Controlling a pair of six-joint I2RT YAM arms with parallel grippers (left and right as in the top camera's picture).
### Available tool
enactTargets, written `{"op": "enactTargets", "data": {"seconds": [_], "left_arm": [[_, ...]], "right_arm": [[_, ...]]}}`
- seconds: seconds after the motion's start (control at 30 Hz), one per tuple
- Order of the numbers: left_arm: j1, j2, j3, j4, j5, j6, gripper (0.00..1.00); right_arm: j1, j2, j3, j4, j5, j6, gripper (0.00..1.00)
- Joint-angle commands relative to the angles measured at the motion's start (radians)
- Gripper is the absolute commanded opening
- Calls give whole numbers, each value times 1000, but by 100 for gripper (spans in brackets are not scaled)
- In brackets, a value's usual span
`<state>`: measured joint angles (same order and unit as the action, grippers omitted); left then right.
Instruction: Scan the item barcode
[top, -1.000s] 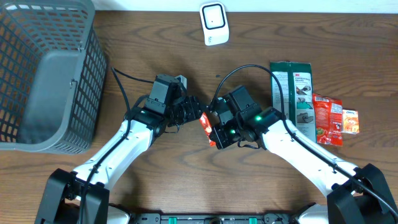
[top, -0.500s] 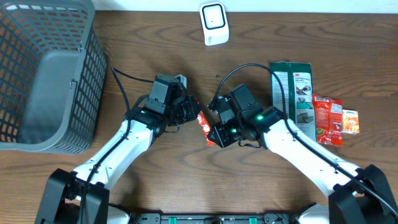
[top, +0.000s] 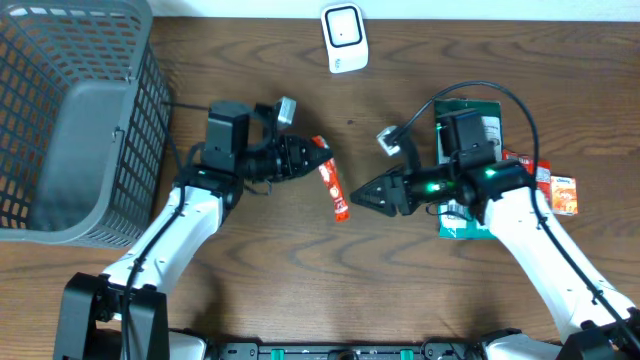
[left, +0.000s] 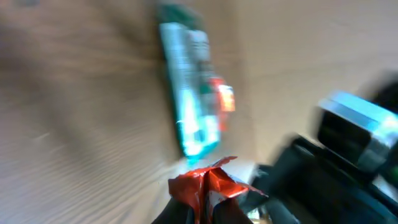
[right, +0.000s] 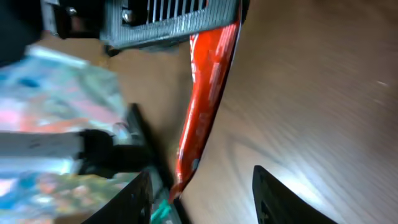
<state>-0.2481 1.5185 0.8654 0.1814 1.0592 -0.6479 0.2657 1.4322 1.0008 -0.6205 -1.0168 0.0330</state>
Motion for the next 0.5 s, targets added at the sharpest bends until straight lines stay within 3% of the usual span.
{"op": "enactTargets", "data": {"seconds": [0.0, 0.13, 0.3, 0.47], "left_arm": [[3, -2, 16, 91, 227, -23, 7], [3, -2, 16, 266, 285, -98, 7], [3, -2, 16, 455, 321, -274, 8], [3, -2, 16, 539, 338, -390, 7]], "right_arm": [[-24, -5, 15, 23, -243, -64, 46], [-24, -5, 15, 79, -388, -95, 44], [-24, -5, 15, 143, -433, -94, 42], [-23, -5, 15, 179, -433, -107, 41]]}}
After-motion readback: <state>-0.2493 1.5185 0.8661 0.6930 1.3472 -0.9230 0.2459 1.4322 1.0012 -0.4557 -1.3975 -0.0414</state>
